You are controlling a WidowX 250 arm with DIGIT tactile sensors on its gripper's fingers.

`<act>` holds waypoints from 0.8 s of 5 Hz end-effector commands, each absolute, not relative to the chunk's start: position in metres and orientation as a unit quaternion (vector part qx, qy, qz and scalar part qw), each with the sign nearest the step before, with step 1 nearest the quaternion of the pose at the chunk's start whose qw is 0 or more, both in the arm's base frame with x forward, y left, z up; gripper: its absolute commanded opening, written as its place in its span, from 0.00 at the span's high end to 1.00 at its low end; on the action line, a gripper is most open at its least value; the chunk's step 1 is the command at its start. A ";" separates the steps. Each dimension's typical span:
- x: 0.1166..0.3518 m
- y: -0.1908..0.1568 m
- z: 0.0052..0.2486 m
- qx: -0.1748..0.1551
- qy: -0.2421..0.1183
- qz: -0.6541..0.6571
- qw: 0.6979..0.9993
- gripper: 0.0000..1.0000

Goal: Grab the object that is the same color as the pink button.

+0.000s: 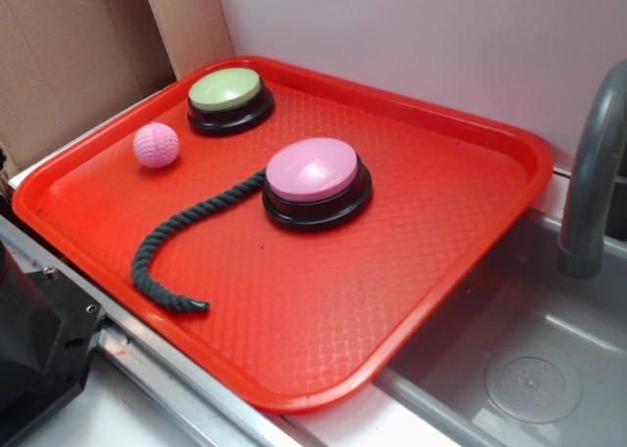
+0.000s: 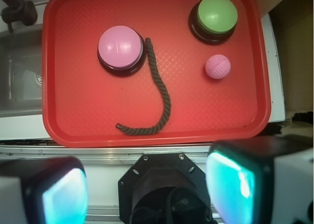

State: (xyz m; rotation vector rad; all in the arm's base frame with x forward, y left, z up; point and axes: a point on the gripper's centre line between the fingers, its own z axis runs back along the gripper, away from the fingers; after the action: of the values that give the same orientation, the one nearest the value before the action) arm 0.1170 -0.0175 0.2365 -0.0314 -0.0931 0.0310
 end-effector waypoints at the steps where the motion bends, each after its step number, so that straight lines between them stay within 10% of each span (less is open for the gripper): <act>1: 0.117 -0.018 0.236 -0.016 -0.047 0.016 0.999 0.00; 4: 0.154 0.047 0.189 0.091 -0.083 0.185 0.975 0.00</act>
State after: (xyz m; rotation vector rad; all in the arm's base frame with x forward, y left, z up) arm 0.1543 0.0443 0.1814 0.1842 -0.1450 0.3680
